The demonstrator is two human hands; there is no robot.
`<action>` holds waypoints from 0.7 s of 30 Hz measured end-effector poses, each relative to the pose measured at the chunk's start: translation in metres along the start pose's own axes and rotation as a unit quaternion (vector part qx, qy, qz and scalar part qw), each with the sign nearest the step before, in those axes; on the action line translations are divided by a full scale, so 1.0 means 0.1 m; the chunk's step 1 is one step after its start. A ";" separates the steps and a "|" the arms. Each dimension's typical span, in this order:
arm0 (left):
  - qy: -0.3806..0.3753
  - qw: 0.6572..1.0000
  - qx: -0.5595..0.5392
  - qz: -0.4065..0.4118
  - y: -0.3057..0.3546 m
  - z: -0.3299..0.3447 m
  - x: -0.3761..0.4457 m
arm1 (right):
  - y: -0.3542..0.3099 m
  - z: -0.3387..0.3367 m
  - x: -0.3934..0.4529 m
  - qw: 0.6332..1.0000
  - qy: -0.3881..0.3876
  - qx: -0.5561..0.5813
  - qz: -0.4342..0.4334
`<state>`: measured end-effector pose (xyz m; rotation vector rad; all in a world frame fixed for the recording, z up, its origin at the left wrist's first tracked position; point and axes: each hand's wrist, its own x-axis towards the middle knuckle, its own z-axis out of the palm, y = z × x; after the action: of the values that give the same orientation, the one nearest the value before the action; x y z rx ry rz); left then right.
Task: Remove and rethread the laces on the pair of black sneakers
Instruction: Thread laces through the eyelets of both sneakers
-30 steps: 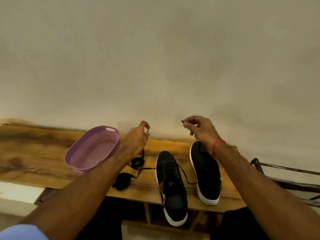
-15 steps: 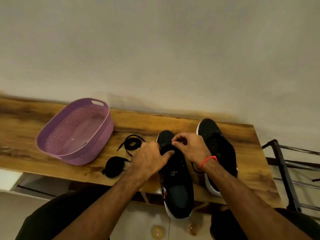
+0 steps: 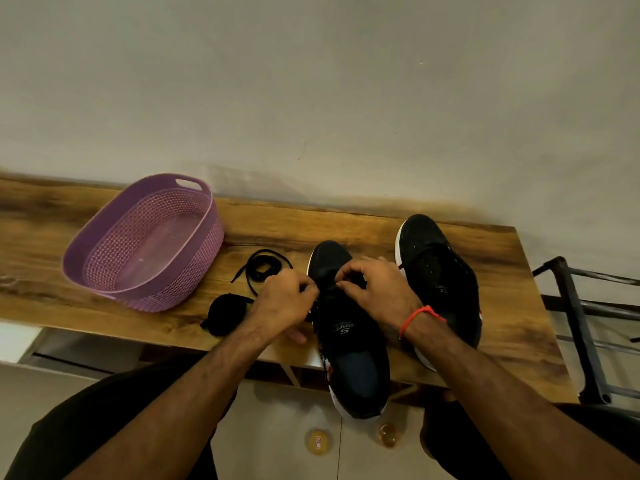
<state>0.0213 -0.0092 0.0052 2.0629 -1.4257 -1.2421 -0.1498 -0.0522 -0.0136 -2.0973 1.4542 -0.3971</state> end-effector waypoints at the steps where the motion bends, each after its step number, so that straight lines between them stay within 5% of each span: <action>1: -0.017 0.999 -0.046 -0.015 -0.02 -0.02 0.00 | -0.01 0.01 0.00 1.000 -0.002 -0.011 -0.002; 7: -0.065 0.982 -0.169 -0.055 -0.06 -0.11 -0.01 | -0.10 0.05 -0.02 0.997 -0.034 -0.066 0.000; 21: -0.072 0.990 -0.123 -0.001 -0.03 -0.05 -0.01 | -0.10 0.02 -0.03 0.997 -0.009 -0.075 -0.007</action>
<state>0.0272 -0.0081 0.0063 1.8418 -1.2564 -1.5128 -0.1420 -0.0462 -0.0087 -2.2232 1.5017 -0.2807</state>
